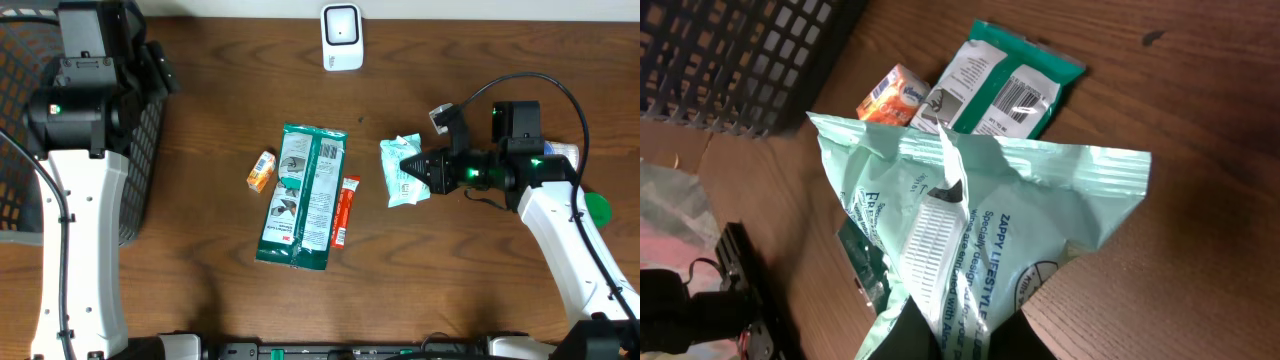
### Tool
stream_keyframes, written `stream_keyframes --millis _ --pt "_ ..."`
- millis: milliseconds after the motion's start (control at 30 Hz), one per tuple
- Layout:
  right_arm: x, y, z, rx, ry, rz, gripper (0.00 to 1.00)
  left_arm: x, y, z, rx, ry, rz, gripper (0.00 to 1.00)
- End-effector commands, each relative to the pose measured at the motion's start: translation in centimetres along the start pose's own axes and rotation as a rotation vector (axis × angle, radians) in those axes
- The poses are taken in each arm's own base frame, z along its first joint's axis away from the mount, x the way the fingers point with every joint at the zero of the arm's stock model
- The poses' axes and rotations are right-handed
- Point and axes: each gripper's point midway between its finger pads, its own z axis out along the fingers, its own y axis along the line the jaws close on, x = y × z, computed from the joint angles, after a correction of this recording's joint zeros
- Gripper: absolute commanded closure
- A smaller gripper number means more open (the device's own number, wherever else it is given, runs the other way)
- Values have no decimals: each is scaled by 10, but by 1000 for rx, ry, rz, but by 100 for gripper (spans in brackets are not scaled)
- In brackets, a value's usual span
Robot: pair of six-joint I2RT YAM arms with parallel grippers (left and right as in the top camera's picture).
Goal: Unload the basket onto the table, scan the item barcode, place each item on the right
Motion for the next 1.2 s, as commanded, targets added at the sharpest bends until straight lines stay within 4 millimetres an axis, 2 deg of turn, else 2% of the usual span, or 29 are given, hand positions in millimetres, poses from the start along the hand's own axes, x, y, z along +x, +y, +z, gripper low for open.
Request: stream_keyframes --millis 0,33,100,133,233,300,333,367,500,567,733,833,933,1167 --pt "-2 8 -2 -23 -7 -19 99 8 -30 -4 182 55 -13 10" --pt "-2 8 -2 -23 -6 -3 99 15 -42 -7 256 93 -11 12" --pt "-2 10 -2 -35 -8 13 99 32 -75 -19 458 185 -6 29" --pt "-3 13 -2 -50 -10 13 99 40 -91 -25 557 222 16 32" --pt "-5 29 -4 -150 -21 8 99 69 -136 -51 852 328 113 32" --pt "-9 45 -7 -243 -37 -5 99 89 -156 -64 990 399 160 27" --pt "-10 53 -10 -291 -45 -12 99 97 -164 -67 1027 431 169 4" --pt "-11 59 -12 -326 -51 -18 99 106 -171 -68 1059 465 179 4" --pt "-14 76 -19 -437 -66 -34 99 132 -196 -68 1098 541 234 4" --pt "-19 80 -21 -461 -76 -20 99 151 -222 -75 1144 569 302 5" --pt "-28 83 -23 -484 -89 10 99 165 -257 -93 1231 525 401 9" --pt "-31 89 -24 -510 -89 14 99 170 -278 -97 1224 459 457 9" --pt "-32 92 -23 -515 -87 14 99 171 -286 -90 1148 438 434 9" --pt "-39 94 -23 -522 -96 18 99 176 -298 -99 1161 415 452 12"
